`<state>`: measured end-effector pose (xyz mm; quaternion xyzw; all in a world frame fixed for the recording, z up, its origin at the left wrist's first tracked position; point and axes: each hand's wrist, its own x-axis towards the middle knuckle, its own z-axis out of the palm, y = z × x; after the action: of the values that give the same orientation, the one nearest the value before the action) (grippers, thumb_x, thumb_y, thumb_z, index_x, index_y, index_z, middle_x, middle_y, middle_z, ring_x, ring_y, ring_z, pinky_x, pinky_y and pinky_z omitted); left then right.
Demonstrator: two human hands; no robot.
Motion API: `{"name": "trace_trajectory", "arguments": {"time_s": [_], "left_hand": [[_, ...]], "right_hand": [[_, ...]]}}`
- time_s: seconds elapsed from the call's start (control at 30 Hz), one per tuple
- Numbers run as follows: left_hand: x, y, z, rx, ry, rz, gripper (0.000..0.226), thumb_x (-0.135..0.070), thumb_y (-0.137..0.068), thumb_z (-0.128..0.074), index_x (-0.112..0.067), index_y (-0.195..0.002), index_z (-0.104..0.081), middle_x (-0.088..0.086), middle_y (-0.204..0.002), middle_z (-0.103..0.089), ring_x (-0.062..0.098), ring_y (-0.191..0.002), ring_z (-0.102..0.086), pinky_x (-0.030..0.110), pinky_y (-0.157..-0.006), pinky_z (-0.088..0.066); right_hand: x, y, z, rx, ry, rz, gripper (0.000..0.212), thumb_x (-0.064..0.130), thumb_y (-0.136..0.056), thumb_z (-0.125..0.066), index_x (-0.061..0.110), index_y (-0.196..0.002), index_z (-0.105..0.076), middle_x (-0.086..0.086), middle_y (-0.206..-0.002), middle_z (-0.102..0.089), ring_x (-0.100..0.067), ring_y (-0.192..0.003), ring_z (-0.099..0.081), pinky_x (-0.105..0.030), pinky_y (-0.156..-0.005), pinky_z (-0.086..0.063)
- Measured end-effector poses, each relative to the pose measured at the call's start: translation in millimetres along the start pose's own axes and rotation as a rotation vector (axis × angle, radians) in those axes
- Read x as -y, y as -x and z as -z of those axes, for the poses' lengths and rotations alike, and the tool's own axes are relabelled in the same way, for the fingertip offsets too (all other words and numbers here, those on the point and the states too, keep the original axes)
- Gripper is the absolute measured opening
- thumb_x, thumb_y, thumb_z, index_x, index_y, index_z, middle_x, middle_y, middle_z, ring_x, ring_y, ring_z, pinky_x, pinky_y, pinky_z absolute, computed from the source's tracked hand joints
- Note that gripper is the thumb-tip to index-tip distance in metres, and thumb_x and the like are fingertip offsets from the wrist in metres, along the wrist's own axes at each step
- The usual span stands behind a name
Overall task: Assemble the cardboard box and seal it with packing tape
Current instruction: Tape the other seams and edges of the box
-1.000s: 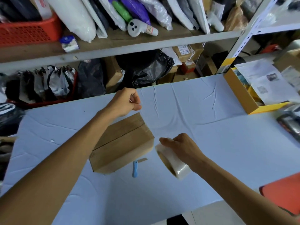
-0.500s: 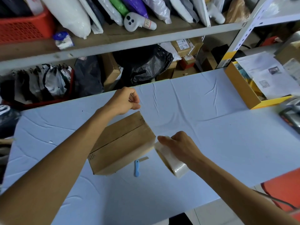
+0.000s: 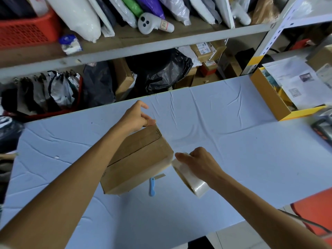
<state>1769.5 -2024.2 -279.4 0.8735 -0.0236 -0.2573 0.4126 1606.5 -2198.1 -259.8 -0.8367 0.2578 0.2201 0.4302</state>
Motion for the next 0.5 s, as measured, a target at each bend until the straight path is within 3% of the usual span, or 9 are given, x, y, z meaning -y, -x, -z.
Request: {"name": "trace_trajectory", "arguments": {"time_s": [0.1, 0.17, 0.27, 0.4, 0.5], "left_hand": [[0.4, 8.9, 0.8, -0.128, -0.058, -0.031, 0.066, -0.026, -0.071, -0.082, -0.014, -0.124, -0.044, 0.004, -0.107, -0.053, 0.02, -0.096, -0.054, 0.033, -0.08, -0.045], [0.2, 17.6, -0.5, -0.246, -0.194, -0.222, 0.05, -0.026, -0.071, -0.083, -0.012, -0.109, -0.055, 0.003, -0.099, -0.057, 0.018, -0.086, -0.055, 0.033, -0.074, -0.048], [3.3, 26.5, -10.0, -0.186, -0.28, -0.439, 0.01, -0.014, -0.081, -0.073, -0.012, -0.089, -0.067, 0.002, -0.087, -0.068, 0.014, -0.08, -0.063, 0.039, -0.078, -0.055], [8.5, 32.8, -20.3, -0.199, -0.205, -0.424, 0.01, -0.014, -0.089, -0.064, -0.015, -0.098, -0.067, 0.0, -0.092, -0.068, 0.014, -0.086, -0.063, 0.027, -0.078, -0.052], [7.9, 34.9, -19.2, -0.207, -0.228, -0.436, 0.008, -0.014, -0.09, -0.062, -0.019, -0.096, -0.063, -0.001, -0.095, -0.068, 0.013, -0.086, -0.064, 0.029, -0.078, -0.055]], "right_hand": [[-4.0, -1.5, -0.9, 0.011, 0.001, 0.007, 0.055, 0.038, -0.082, -0.063, 0.018, -0.052, -0.022, 0.008, -0.042, -0.02, -0.012, -0.038, -0.02, -0.024, -0.044, -0.017], [-5.3, -2.8, -2.0, 0.022, -0.005, 0.01, 0.055, 0.038, -0.083, -0.063, 0.018, -0.051, -0.023, 0.005, -0.044, -0.021, -0.012, -0.038, -0.02, -0.025, -0.044, -0.017], [-5.6, -5.2, -3.4, 0.024, 0.009, 0.001, 0.055, 0.039, -0.083, -0.063, 0.017, -0.052, -0.024, 0.004, -0.046, -0.022, -0.012, -0.039, -0.021, -0.025, -0.044, -0.017], [-6.7, -7.7, -3.4, 0.038, 0.0, 0.011, 0.056, 0.039, -0.083, -0.065, 0.018, -0.051, -0.023, 0.003, -0.047, -0.022, -0.014, -0.043, -0.021, -0.027, -0.047, -0.017], [-7.2, -9.3, -2.7, 0.043, 0.003, 0.013, 0.058, 0.039, -0.082, -0.065, 0.018, -0.05, -0.022, 0.006, -0.043, -0.02, -0.013, -0.041, -0.02, -0.027, -0.046, -0.016]]}}
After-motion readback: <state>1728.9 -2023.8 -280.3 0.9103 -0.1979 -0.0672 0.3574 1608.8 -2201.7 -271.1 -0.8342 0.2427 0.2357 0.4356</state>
